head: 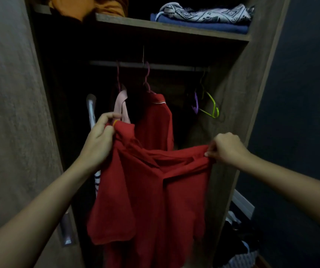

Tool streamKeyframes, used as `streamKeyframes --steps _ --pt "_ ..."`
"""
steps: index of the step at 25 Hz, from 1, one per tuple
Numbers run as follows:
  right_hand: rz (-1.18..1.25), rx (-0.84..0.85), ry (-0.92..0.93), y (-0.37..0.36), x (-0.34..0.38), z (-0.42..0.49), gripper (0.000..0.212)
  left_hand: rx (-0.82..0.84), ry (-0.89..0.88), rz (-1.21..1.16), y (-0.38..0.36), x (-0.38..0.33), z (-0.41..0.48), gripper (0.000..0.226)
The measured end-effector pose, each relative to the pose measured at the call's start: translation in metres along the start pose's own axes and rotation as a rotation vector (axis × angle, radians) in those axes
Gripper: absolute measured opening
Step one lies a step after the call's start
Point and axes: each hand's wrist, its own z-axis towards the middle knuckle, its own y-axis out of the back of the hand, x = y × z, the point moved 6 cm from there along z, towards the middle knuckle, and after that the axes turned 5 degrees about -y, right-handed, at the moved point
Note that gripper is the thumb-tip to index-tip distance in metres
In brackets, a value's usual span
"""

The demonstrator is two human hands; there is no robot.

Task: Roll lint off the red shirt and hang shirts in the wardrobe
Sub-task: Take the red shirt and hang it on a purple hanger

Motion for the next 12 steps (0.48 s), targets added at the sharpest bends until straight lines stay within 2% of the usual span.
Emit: streamKeyframes --steps 1,2,4,6,9,12 --pt "-0.012 -0.03 0.034 0.004 0.003 -0.002 0.016 0.024 0.024 -0.019 -0.001 0.001 -0.004 0.017" --pt "-0.033 -0.046 0.078 0.008 0.006 -0.003 0.014 0.05 0.017 0.039 -0.002 0.0 -0.007 0.018" --pt "-0.051 -0.051 0.143 0.015 0.012 -0.007 0.02 0.077 -0.121 0.369 -0.005 -0.008 -0.013 0.043" --pt "-0.013 -0.04 0.131 0.02 0.013 -0.011 0.03 0.087 -0.258 0.551 -0.009 -0.017 -0.015 0.044" --pt "-0.004 -0.069 0.09 0.021 0.009 -0.012 0.033 0.166 -0.193 0.508 -0.007 -0.004 -0.016 0.033" --pt "0.053 -0.027 0.043 0.021 0.003 -0.008 0.032 0.252 -0.088 0.462 -0.001 0.011 -0.018 0.034"
